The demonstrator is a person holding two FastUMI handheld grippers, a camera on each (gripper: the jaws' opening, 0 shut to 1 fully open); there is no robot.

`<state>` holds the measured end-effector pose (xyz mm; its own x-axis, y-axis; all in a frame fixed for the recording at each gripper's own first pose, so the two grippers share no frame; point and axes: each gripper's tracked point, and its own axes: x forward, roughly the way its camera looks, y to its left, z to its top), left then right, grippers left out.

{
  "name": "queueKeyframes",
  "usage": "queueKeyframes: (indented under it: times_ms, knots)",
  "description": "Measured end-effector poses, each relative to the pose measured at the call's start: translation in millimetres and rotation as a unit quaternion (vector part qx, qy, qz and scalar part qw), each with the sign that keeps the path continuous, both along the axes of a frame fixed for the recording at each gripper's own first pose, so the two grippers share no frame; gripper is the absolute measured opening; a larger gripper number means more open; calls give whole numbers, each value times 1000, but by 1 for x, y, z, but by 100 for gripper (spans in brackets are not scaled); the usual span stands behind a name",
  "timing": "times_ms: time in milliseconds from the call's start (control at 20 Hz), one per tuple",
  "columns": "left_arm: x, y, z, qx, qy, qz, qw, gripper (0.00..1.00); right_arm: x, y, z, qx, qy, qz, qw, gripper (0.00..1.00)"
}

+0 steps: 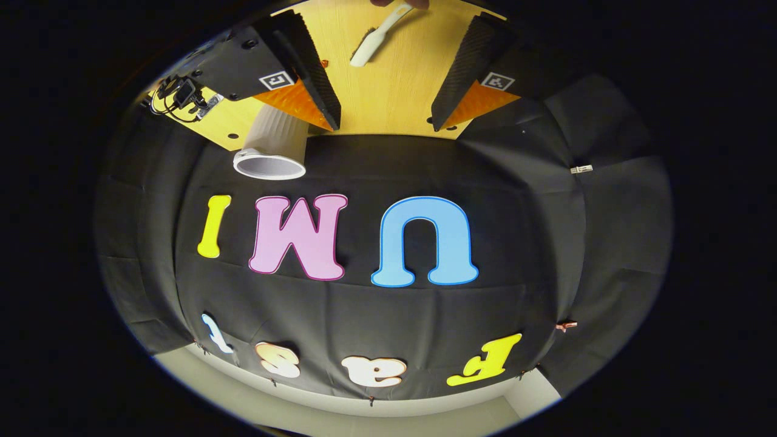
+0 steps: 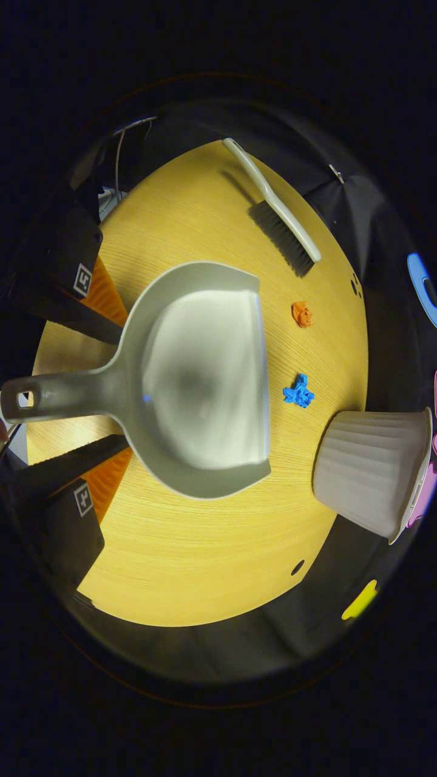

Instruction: Pick up the small broom and dustpan from the desktop, sweep the trash into the dustpan with the broom, and then empty the trash into the garbage bin.

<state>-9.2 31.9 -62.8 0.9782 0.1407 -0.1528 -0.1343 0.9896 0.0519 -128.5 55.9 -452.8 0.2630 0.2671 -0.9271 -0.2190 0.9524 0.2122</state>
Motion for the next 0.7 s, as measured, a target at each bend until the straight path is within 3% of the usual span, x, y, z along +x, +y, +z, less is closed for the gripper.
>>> queueKeyframes:
  times_ms: [200, 250, 550, 700]
  knots:
    - [3, 1, -2, -3, 1, 4, 1000, 95, -1, 5, -7, 0, 14, 11, 1000, 80]
    - [4, 1, -2, -3, 1, 5, 1000, 96, -2, 6, -6, 4, 18, 10, 1000, 71]
    - [11, 3, -9, -11, 5, 12, 1000, 96, -1, 7, -8, 9, 33, 6, 999, 39]
    - [15, 5, -15, -13, 10, 15, 1000, 96, 1, 7, -7, 11, 17, 15, 1000, 39]
